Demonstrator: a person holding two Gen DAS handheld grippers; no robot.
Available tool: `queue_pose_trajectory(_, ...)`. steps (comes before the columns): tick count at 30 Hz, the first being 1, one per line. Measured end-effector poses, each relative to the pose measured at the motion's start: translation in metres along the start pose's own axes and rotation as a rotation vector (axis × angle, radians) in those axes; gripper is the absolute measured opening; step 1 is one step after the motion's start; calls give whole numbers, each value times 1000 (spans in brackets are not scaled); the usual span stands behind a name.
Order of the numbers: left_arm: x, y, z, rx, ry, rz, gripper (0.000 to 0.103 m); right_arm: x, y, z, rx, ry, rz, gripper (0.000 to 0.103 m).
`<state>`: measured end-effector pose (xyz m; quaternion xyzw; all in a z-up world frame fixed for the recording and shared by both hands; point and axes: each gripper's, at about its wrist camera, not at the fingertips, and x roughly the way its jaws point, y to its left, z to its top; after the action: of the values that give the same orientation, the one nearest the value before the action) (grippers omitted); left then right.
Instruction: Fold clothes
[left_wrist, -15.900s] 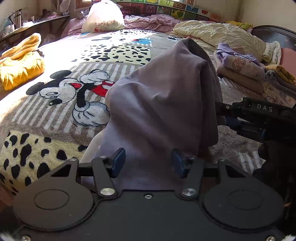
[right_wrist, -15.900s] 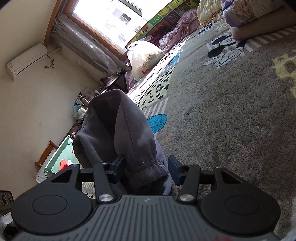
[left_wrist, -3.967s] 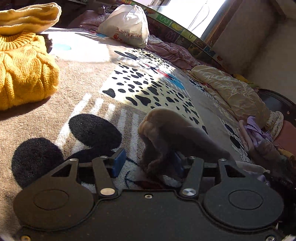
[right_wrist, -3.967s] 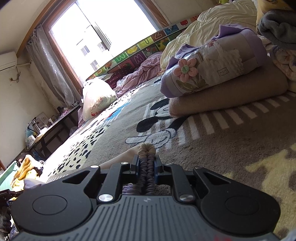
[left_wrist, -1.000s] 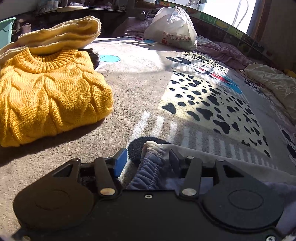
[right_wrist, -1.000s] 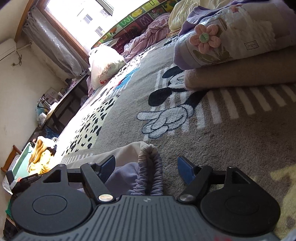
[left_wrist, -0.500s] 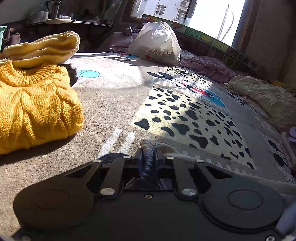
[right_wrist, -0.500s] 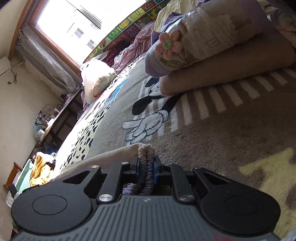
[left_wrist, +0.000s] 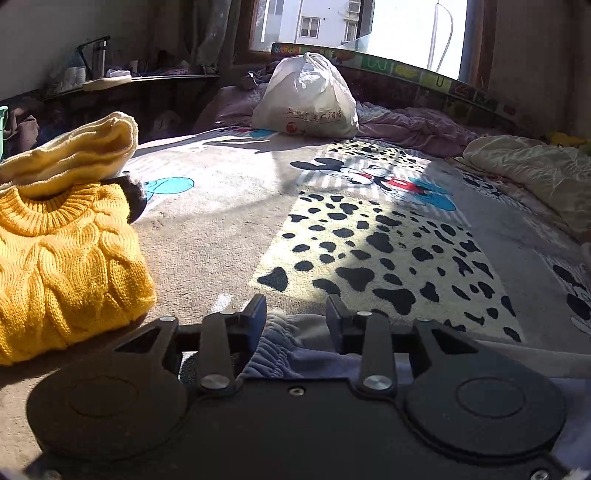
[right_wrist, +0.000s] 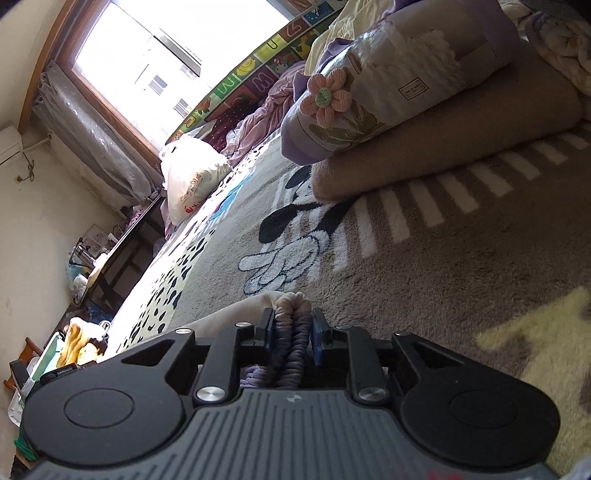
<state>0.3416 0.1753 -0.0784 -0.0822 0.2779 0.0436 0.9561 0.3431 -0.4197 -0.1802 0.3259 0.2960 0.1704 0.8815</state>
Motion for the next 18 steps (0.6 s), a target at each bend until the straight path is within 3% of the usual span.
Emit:
queue_pose_trajectory(3, 2, -30, -7, 95, 77, -222, 37, -3, -4, -2, 18, -21, 3, 24)
queue_pose_trajectory(4, 6, -43, -13, 144, 118, -278, 46, -2, -4, -2, 16, -20, 0, 24)
queue_pose_trajectory(5, 11, -55, -20, 195, 148, -288, 52, -2, -4, -3, 13, -19, -3, 24)
queue_pose_trajectory(8, 26, -79, -39, 327, 181, -123, 54, -15, -5, -4, 43, -60, 2, 26)
queue_pose_trajectory(13, -25, -63, -9, 191, 71, -175, 52, -37, -8, -6, 95, -132, 11, 46)
queue_pose_trajectory(18, -76, -21, -7, -22, 82, -173, 53, -77, 2, -29, 164, -198, 19, 54)
